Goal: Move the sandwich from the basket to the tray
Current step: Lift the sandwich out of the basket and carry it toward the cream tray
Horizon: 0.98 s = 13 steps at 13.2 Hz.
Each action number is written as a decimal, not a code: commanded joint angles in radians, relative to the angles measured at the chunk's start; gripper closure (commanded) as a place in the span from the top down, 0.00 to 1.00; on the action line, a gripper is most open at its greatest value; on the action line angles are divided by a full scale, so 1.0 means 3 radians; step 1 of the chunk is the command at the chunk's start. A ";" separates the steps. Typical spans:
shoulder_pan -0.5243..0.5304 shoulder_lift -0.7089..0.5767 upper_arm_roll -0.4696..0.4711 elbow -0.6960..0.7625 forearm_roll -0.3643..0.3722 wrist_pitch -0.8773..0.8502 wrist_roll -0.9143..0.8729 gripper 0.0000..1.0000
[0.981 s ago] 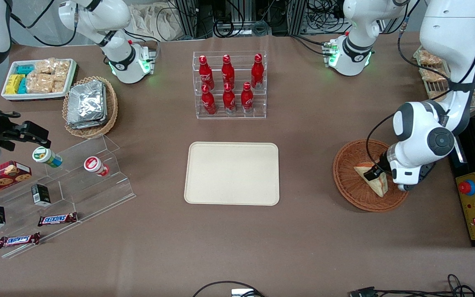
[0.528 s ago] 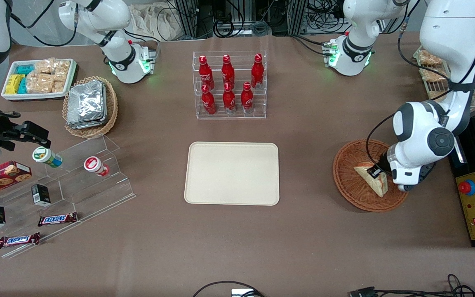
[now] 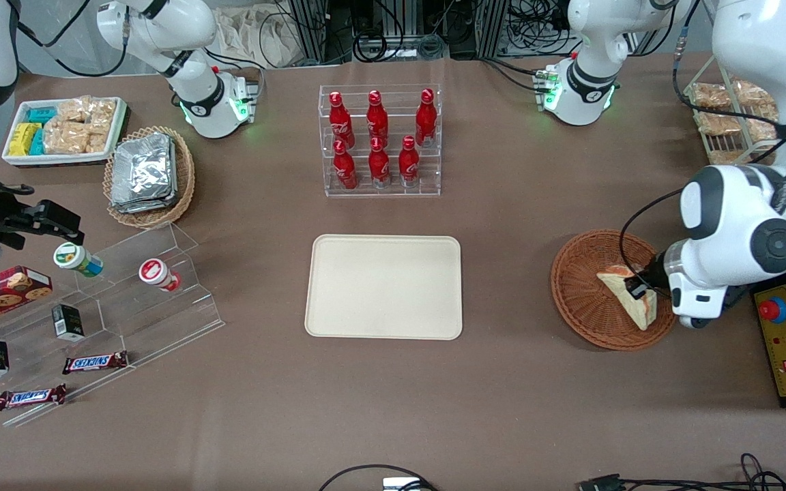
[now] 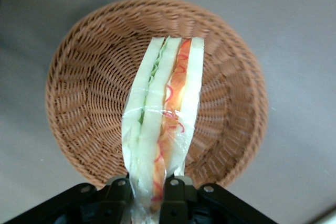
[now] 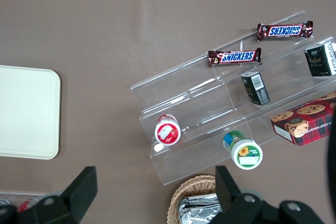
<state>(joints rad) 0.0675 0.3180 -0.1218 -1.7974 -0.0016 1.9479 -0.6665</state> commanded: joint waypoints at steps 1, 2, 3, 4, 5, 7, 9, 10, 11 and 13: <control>-0.0051 -0.0129 -0.0013 0.0289 0.0072 -0.0361 0.0333 0.00; -0.0066 -0.0155 -0.0033 0.0396 0.0072 -0.0509 0.0502 0.00; -0.0076 -0.0165 -0.0089 0.0539 0.0067 -0.0678 0.0600 0.00; -0.0077 -0.0150 -0.0186 0.0718 0.0067 -0.0816 0.0636 0.00; -0.0082 -0.0130 -0.0298 0.0861 0.0072 -0.0888 0.0611 0.00; -0.0153 -0.0119 -0.0468 0.0965 0.0072 -0.0910 0.0601 0.00; -0.0423 0.0034 -0.0509 0.1051 0.0082 -0.0894 0.0464 0.00; -0.0536 0.0135 -0.0509 0.1067 0.0087 -0.0874 0.0346 0.00; -0.0638 0.0263 -0.0514 0.1123 0.0123 -0.0838 0.0310 0.00; -0.0858 0.0549 -0.0514 0.1246 0.0133 -0.0777 0.0172 0.00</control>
<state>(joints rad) -0.1406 0.3729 -0.2778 -1.5121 0.0175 1.7150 -0.5729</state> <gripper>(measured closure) 0.811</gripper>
